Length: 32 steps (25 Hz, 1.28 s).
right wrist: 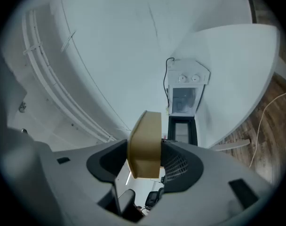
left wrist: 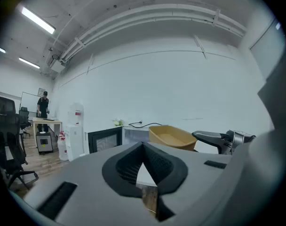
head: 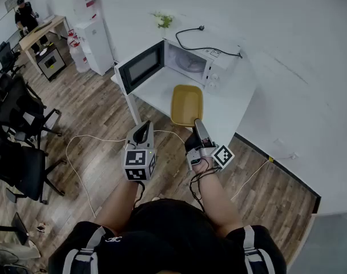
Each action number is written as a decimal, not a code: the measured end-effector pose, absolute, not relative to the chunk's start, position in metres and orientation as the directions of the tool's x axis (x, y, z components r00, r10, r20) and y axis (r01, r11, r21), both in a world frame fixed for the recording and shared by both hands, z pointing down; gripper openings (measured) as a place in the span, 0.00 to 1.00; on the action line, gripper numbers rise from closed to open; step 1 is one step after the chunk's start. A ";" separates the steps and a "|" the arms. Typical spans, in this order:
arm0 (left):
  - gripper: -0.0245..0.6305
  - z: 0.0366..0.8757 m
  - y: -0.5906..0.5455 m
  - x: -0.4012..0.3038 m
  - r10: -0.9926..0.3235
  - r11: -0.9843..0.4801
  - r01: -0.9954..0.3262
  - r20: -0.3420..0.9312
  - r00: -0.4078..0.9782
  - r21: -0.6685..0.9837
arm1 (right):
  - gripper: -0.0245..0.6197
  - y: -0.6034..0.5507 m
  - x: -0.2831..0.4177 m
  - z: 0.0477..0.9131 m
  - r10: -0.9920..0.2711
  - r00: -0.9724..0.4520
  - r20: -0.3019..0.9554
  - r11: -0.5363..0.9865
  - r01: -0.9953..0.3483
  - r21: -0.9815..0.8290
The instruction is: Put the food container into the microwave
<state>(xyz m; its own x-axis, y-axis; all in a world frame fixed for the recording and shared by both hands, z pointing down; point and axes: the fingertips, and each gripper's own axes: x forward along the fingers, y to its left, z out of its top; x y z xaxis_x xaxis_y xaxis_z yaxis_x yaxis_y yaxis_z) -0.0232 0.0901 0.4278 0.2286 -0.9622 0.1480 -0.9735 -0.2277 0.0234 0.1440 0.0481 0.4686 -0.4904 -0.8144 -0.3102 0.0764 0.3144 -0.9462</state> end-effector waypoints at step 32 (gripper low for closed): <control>0.06 0.443 0.078 -0.084 -0.939 -0.312 -0.949 0.136 0.315 0.046 | 0.40 0.039 0.082 0.469 -0.840 -0.412 -0.354 0.365 0.055 -0.929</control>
<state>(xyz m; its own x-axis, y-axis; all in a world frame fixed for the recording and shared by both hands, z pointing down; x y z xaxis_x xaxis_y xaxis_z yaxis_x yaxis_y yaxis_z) -0.0838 0.0780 0.4433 0.3154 -0.9392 0.1357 -0.9490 -0.3119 0.0465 0.0816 0.0389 0.4694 -0.4115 -0.8398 -0.3541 0.0548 0.3651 -0.9294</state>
